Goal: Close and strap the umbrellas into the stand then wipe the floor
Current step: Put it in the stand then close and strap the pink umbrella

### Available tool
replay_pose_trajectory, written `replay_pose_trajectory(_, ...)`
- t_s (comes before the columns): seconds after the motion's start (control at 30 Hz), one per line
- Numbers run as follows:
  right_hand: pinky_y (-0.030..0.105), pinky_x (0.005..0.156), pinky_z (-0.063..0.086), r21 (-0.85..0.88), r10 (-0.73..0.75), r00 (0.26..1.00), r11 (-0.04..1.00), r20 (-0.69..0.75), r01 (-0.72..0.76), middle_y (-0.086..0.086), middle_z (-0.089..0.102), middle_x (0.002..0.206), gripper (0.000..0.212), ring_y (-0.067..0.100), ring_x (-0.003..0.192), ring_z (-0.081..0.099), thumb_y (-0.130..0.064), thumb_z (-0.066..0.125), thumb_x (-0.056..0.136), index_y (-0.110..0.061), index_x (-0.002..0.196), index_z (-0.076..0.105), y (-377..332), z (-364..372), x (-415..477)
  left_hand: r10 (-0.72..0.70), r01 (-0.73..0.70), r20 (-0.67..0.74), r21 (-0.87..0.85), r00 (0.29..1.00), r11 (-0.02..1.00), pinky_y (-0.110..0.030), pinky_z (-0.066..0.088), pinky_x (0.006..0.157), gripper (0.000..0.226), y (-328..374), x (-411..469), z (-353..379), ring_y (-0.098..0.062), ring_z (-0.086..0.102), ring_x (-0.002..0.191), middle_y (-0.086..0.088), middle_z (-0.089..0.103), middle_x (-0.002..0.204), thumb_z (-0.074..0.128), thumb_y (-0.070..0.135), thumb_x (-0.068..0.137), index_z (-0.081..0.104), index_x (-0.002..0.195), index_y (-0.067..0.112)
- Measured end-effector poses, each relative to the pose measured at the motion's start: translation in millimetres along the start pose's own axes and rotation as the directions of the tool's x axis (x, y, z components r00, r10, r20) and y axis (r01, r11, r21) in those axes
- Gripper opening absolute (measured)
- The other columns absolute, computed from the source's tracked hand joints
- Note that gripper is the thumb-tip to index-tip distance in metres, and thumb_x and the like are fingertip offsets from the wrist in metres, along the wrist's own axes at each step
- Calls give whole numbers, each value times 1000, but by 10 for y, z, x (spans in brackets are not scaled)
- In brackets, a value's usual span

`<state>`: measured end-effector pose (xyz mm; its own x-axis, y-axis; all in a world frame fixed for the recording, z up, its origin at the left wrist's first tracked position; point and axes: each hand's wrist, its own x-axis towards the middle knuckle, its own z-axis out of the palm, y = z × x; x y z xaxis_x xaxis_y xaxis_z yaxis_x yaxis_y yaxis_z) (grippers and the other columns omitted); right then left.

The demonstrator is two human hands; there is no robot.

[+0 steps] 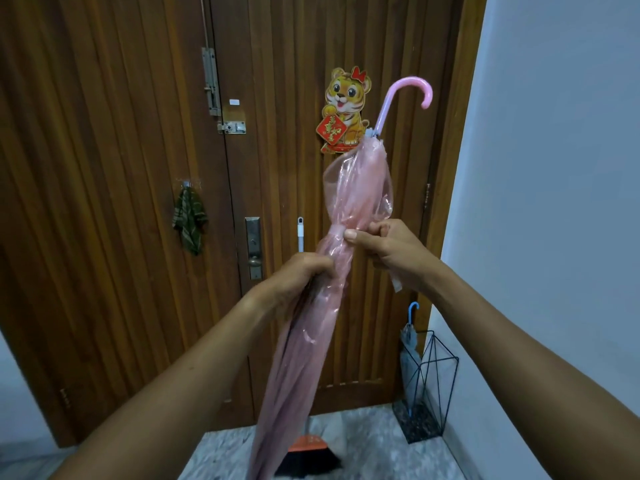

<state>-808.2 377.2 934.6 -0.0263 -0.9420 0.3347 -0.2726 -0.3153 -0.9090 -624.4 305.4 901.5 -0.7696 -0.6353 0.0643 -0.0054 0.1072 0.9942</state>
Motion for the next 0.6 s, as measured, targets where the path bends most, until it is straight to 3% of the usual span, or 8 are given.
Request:
replay_pose_trajectory(0.07, 29, 80, 60, -125, -39, 987, 992, -154, 20, 0, 77, 92, 25, 8, 84, 74, -27, 72, 90, -6, 103, 73, 55, 35, 36, 40, -6, -197, 167, 980, 986, -41, 54, 87, 39, -24, -12, 91, -22, 63, 102, -6, 63, 113, 69, 26, 82, 57, 117, 15)
replay_pose_trajectory(0.13, 36, 91, 59, -143, -31, 980, 990, -196, 3, 5, 78, 97, 26, 13, 94, 74, -29, 76, 87, -7, 101, 75, 71, 113, 62, 102, -33, -283, 238, 954, 971, -29, 50, 77, 48, -85, -11, 252, -14, 59, 106, 2, 57, 119, 72, 30, 86, 46, 125, 22)
replay_pose_trajectory(0.2, 30, 88, 58, -176, -21, 985, 984, -170, -10, 2, 78, 95, 26, 8, 92, 74, -32, 77, 86, -10, 99, 76, 30, 170, 95, 188, -66, -393, 304, 900, 951, -23, 45, 67, 40, -151, 26, 349, -9, 59, 97, 6, 55, 111, 69, 29, 88, 45, 120, 25)
replay_pose_trajectory(0.3, 27, 68, 59, -244, -17, 994, 970, -111, -11, 4, 76, 86, 26, 13, 72, 72, -35, 75, 88, -10, 95, 77, -64, 121, 102, 240, -86, -500, 311, 832, 947, -38, 55, 67, 28, -111, 41, 314, -20, 64, 88, 0, 61, 99, 61, 25, 83, 52, 109, 30)
replay_pose_trajectory(0.37, 18, 49, 45, -210, 7, 996, 977, -93, -27, 2, 68, 73, 30, 6, 51, 55, -34, 73, 90, -3, 93, 75, -100, 60, 75, 203, -123, -462, 199, 864, 972, -37, 54, 62, 38, -74, 41, 244, -21, 63, 75, -5, 63, 90, 55, 20, 79, 54, 116, 29)
replay_pose_trajectory(0.47, 14, 47, 39, -170, 0, 997, 985, -79, -13, -1, 64, 70, 32, 0, 49, 49, -31, 71, 91, 1, 94, 71, -119, 10, 44, 131, -140, -289, -11, 948, 990, -23, 40, 44, 44, -65, 13, 193, -10, 47, 51, -2, 50, 66, 46, 13, 81, 51, 123, 3)
replay_pose_trajectory(0.6, 14, 49, 40, -149, 4, 999, 989, -52, -12, -4, 63, 68, 38, -1, 51, 51, -33, 74, 88, 3, 102, 71, -151, -25, 27, 99, -121, -105, -234, 990, 965, -24, 32, 44, 28, -72, 17, 172, -9, 39, 41, 3, 43, 53, 44, 21, 69, 48, 91, 5)
